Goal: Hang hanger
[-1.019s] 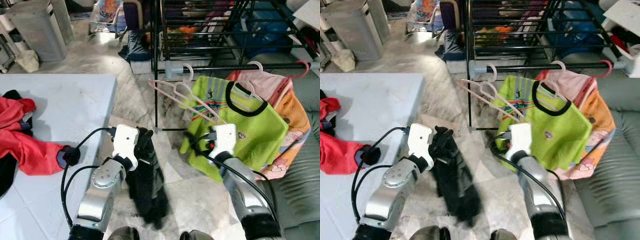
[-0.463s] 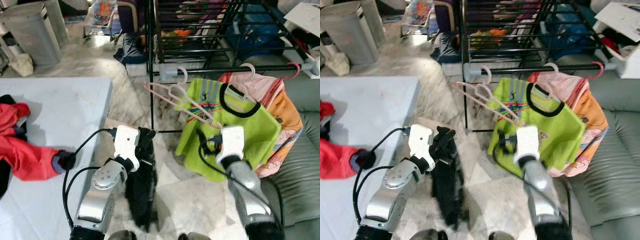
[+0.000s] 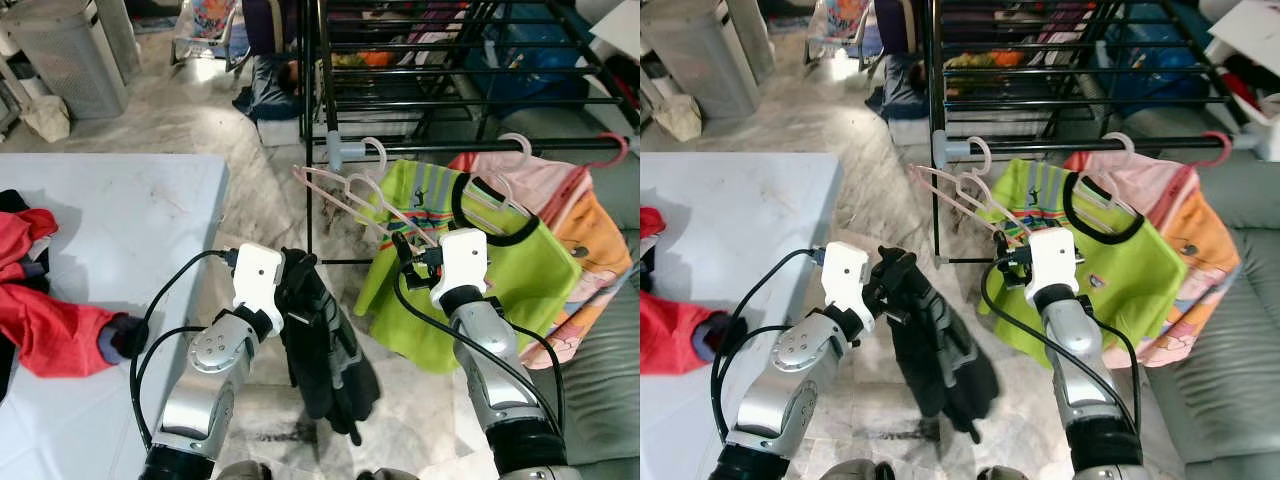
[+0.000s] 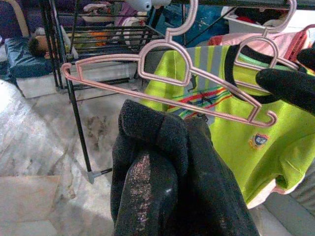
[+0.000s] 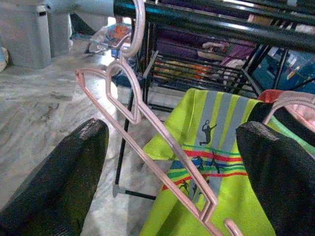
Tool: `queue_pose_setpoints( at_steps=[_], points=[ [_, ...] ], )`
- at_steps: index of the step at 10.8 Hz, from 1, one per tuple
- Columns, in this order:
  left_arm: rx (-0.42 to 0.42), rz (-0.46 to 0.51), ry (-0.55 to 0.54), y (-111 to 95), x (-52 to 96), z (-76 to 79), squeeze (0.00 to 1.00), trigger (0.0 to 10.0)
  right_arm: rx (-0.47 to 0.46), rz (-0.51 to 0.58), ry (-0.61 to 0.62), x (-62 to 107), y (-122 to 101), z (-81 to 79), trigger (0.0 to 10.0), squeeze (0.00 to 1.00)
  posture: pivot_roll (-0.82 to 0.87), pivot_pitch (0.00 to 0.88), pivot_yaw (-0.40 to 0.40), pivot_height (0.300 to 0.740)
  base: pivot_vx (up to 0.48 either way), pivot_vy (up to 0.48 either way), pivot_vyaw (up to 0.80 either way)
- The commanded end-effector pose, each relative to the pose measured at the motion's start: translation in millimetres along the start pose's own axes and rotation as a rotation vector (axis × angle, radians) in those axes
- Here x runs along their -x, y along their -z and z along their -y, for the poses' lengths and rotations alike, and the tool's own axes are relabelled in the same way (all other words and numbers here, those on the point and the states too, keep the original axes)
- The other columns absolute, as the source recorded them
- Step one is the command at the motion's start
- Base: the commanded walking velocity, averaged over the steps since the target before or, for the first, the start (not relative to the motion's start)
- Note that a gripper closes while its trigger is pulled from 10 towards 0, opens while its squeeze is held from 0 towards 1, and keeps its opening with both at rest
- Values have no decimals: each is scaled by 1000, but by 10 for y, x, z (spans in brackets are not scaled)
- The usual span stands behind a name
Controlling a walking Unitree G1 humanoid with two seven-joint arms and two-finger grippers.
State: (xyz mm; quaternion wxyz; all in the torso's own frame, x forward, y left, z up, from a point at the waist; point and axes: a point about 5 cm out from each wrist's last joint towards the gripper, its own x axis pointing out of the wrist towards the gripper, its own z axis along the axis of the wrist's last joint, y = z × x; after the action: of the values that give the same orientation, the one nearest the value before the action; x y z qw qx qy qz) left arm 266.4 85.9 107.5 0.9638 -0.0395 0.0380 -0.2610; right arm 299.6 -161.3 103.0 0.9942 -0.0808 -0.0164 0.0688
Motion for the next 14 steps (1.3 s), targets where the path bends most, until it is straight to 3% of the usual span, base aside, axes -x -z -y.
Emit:
queue_pose_setpoints(
  at_steps=[1,4,5,7,9,14],
  points=[
    [-16,44,17,-96,-25,21,0,10000,6,5,12,-20,-8,21,10000,0,-20,67,3,740,277,0,0],
    [-11,36,19,-59,13,36,0,10000,36,-27,30,5,81,71,10000,0,-8,67,-13,740,281,0,0],
    [-34,33,32,-75,24,-5,0,10000,49,9,8,-76,-37,-25,10000,0,-18,63,4,740,292,0,0],
    [-54,29,62,-88,-8,-27,0,10000,86,27,-50,-87,-77,-125,10000,0,-48,45,9,740,294,0,0],
    [-60,59,101,-156,-106,37,0,10000,87,41,-88,-162,-151,-203,10000,0,-63,33,-4,740,262,0,0],
    [-27,49,68,-71,-111,70,0,10000,60,-12,28,-201,58,35,10000,0,-23,26,-13,740,0,0,0]
  ],
)
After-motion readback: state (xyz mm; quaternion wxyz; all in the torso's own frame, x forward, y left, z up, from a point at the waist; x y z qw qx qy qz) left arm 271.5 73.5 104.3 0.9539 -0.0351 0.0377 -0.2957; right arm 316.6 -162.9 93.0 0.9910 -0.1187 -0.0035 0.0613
